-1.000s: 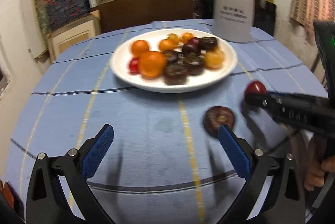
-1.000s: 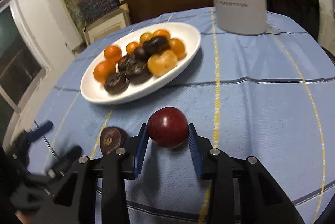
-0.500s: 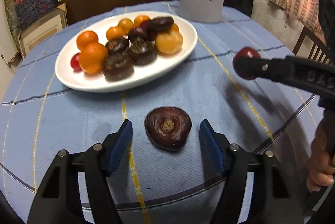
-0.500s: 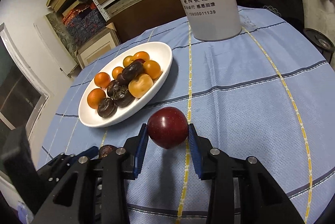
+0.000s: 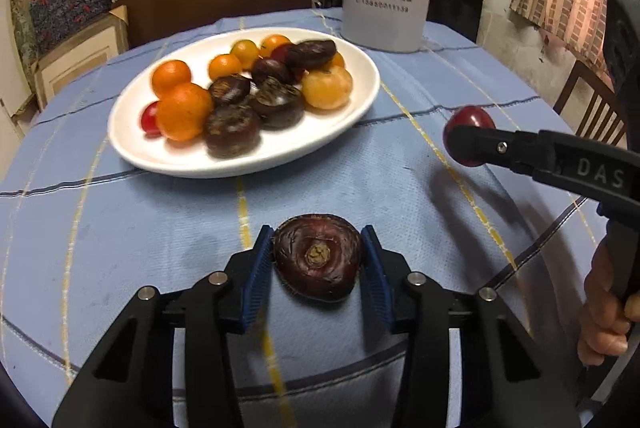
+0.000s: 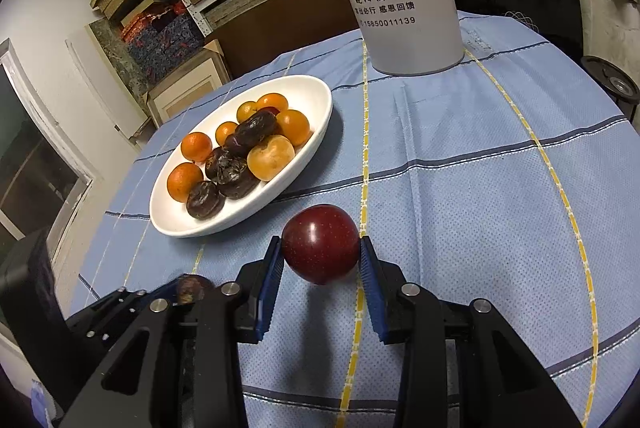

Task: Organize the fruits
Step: 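Carry the dark brown fruit and red plum onto the plate and release both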

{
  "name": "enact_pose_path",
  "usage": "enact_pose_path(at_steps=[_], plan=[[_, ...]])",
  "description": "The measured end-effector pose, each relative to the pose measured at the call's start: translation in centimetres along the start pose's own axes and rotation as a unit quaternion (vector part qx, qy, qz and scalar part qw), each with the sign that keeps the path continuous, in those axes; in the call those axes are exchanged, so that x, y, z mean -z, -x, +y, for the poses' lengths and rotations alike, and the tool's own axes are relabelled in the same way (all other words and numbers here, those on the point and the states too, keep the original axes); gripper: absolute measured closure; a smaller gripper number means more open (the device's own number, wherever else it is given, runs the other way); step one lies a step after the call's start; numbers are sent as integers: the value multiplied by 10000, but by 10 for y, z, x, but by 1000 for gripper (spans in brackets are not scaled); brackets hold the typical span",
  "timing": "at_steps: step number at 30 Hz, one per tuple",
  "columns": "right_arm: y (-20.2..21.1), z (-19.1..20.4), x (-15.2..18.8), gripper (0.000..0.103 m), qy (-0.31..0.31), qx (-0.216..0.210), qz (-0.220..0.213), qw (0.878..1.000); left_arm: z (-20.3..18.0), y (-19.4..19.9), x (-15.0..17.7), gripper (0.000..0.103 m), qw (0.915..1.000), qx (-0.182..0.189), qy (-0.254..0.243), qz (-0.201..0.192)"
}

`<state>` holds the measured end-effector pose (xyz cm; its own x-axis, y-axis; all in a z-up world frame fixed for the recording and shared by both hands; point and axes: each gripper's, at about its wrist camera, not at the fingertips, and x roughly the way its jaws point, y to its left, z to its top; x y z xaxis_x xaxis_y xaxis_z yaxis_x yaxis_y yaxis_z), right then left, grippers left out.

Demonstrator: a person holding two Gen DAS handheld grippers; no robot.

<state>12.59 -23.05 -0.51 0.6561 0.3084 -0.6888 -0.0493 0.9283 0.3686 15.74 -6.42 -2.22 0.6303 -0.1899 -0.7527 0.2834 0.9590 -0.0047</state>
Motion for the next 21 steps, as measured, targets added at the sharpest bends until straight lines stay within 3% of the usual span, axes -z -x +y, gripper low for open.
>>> enact_pose_path(at_steps=[10, 21], plan=[[4, 22, 11, 64, 520, 74, -87, 9986, 37, 45, 3, 59, 9960, -499, 427, -605], [13, 41, 21, 64, 900, -26, -178, 9958, 55, 56, 4, 59, 9931, -663, 629, -740]])
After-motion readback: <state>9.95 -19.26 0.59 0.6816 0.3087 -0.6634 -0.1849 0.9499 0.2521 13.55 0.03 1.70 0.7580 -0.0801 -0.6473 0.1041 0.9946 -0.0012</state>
